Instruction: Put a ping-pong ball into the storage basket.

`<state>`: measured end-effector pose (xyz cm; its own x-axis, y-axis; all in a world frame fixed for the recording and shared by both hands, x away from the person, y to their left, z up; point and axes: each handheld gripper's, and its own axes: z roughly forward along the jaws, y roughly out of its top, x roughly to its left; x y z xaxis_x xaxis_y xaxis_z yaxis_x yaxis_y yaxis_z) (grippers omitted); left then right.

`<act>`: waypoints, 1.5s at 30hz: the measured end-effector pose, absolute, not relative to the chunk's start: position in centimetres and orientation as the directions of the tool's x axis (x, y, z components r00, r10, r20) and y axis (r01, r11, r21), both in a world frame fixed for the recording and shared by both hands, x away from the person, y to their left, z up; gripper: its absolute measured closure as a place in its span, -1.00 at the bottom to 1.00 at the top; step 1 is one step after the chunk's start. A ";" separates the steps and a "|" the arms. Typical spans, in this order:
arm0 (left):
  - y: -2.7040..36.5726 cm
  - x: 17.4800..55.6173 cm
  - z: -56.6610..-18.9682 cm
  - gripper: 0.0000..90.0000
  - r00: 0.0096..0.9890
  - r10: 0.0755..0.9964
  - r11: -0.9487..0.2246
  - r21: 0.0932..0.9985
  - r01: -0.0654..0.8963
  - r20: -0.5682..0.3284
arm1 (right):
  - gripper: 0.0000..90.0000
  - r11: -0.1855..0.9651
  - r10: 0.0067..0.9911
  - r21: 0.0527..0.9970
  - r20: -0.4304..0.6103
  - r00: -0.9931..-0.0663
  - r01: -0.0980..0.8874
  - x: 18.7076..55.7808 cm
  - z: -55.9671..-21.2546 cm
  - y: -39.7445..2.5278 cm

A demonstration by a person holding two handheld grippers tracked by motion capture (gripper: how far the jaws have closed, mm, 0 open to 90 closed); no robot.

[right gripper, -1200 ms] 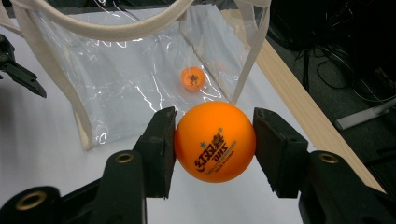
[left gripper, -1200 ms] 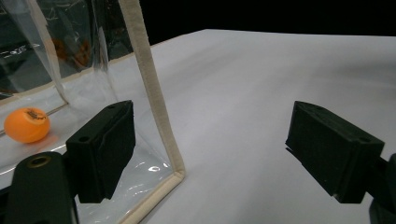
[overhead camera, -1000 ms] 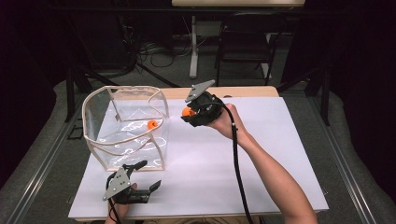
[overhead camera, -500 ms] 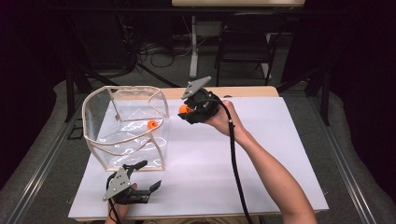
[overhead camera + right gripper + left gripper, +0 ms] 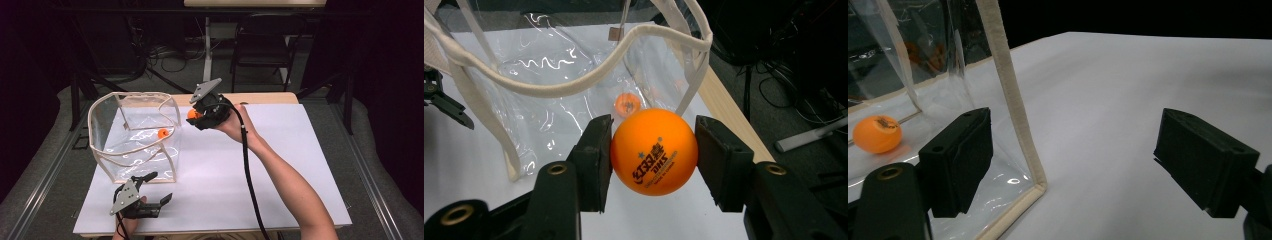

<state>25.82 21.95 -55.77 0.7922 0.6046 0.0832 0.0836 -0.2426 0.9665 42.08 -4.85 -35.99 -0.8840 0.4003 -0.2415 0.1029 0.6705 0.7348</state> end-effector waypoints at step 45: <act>22.0 25.8 -55.7 -0.65 0.791 0.607 -0.242 0.967 0.083 0.084 | 0.13 0.629 0.399 0.777 -0.276 -0.874 0.042 41.8 -33.5 -2.7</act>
